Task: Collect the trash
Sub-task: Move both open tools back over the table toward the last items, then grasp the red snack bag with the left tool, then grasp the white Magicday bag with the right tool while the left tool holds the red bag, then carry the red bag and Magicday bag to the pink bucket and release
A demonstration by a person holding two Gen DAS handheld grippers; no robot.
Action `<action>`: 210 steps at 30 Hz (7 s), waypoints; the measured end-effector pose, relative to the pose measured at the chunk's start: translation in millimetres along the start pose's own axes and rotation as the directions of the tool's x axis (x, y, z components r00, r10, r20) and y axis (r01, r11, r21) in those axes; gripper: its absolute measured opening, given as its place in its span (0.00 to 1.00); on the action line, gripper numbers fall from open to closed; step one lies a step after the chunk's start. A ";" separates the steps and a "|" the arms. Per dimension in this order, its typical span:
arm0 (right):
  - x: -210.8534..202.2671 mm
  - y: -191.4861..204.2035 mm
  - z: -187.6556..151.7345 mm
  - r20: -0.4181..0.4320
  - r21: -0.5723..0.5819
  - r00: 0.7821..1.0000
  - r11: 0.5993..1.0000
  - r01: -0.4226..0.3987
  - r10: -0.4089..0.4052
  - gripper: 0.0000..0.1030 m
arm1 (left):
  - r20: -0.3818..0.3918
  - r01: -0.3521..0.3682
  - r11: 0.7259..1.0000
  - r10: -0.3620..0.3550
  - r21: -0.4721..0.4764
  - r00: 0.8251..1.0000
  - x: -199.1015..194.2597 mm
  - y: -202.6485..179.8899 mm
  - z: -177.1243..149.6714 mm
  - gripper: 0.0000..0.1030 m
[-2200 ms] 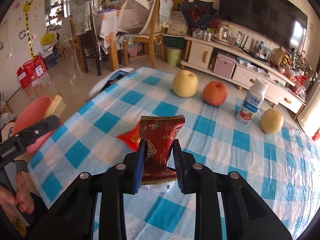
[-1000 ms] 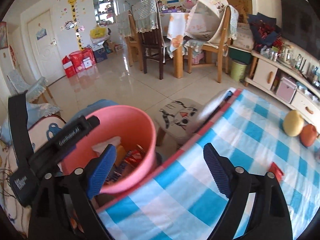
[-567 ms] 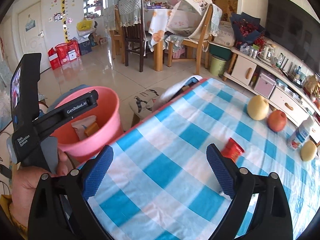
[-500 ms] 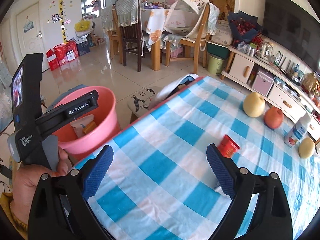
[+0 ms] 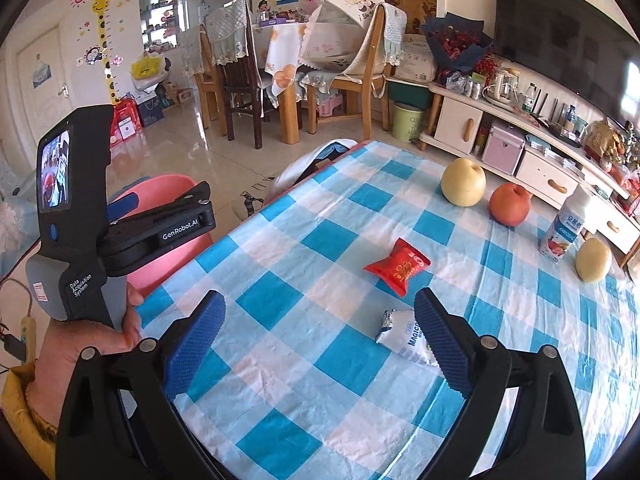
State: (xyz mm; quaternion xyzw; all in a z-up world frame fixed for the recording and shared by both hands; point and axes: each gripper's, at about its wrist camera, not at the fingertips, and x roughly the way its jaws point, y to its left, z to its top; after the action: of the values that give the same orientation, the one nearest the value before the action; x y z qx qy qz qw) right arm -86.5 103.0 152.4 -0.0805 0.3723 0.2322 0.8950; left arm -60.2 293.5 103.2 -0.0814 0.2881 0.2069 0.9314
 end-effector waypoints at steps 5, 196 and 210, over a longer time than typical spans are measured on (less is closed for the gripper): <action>-6.2 -18.6 -6.6 0.009 0.034 1.000 0.999 0.006 -0.006 0.92 | 0.004 0.014 0.997 -0.014 0.071 1.000 -4.7 -26.2 -5.3 0.96; 95.4 138.1 77.6 -0.085 -0.278 0.972 0.931 -0.236 0.221 0.57 | -0.019 0.025 0.858 -0.040 -0.513 0.999 42.9 161.9 19.9 0.40; 140.8 169.8 77.5 -0.125 -0.213 0.955 0.933 -0.290 0.269 0.77 | -0.043 -0.073 0.831 0.059 -0.552 0.997 55.8 200.7 17.2 0.70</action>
State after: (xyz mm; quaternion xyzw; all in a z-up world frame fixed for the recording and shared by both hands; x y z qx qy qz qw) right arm -32.0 326.9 113.2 -0.1401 0.3924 0.3945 0.8190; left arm -96.6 497.9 78.9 -0.3394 0.2302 0.3124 0.8569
